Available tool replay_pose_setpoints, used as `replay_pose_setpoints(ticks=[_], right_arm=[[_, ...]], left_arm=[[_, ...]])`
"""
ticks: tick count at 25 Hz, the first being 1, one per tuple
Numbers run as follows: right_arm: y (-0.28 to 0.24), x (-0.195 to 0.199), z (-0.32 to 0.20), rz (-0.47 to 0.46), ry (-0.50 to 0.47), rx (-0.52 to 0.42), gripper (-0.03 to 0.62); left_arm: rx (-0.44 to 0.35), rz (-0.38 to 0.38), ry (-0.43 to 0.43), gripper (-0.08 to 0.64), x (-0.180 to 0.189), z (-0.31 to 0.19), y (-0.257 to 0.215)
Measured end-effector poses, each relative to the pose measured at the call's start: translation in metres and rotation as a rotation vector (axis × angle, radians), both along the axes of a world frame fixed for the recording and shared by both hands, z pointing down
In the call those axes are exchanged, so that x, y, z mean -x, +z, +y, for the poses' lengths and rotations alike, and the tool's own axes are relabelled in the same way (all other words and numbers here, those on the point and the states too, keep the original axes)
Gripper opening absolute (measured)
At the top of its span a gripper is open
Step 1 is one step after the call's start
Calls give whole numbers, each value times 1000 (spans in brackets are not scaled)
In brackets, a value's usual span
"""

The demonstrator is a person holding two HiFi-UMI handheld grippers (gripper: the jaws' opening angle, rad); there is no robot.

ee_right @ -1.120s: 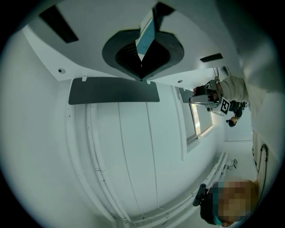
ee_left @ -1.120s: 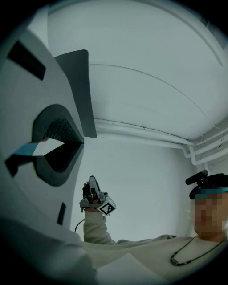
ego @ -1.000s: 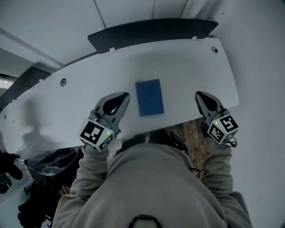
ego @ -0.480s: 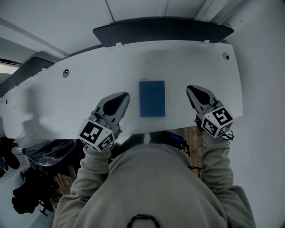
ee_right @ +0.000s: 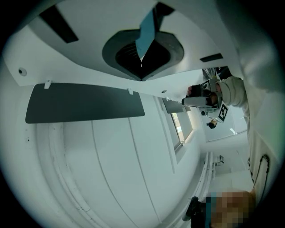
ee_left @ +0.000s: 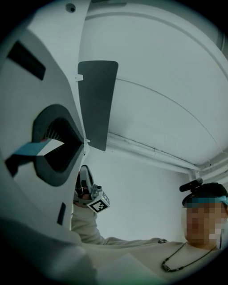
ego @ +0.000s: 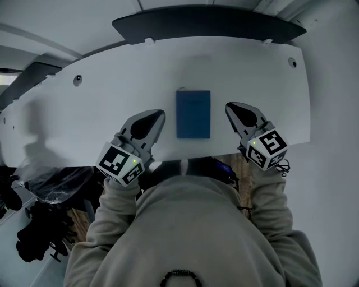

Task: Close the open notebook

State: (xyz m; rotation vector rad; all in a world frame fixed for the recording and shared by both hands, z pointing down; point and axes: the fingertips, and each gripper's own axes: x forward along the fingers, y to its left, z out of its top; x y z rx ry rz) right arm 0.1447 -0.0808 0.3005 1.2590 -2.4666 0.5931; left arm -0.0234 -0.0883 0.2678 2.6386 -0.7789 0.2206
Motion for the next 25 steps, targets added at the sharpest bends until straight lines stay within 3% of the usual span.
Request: replay_pose_setpoints(ticks=[5, 8, 11, 17, 25], right_arm=[[17, 1, -1, -8, 5, 26, 20], [23, 2, 0, -8, 3, 38, 20], [31, 2, 1, -17, 2, 53, 20], [49, -4, 6, -28, 9, 80, 21], [54, -4, 11, -37, -7, 93, 20]], left_arm=[[52, -16, -65, -7, 23, -13, 21], [60, -17, -58, -6, 26, -17, 25], [65, -31, -39, -7, 25, -17, 33], [168, 20, -45, -6, 13, -12, 58], [187, 30, -4, -6, -9, -5, 65]])
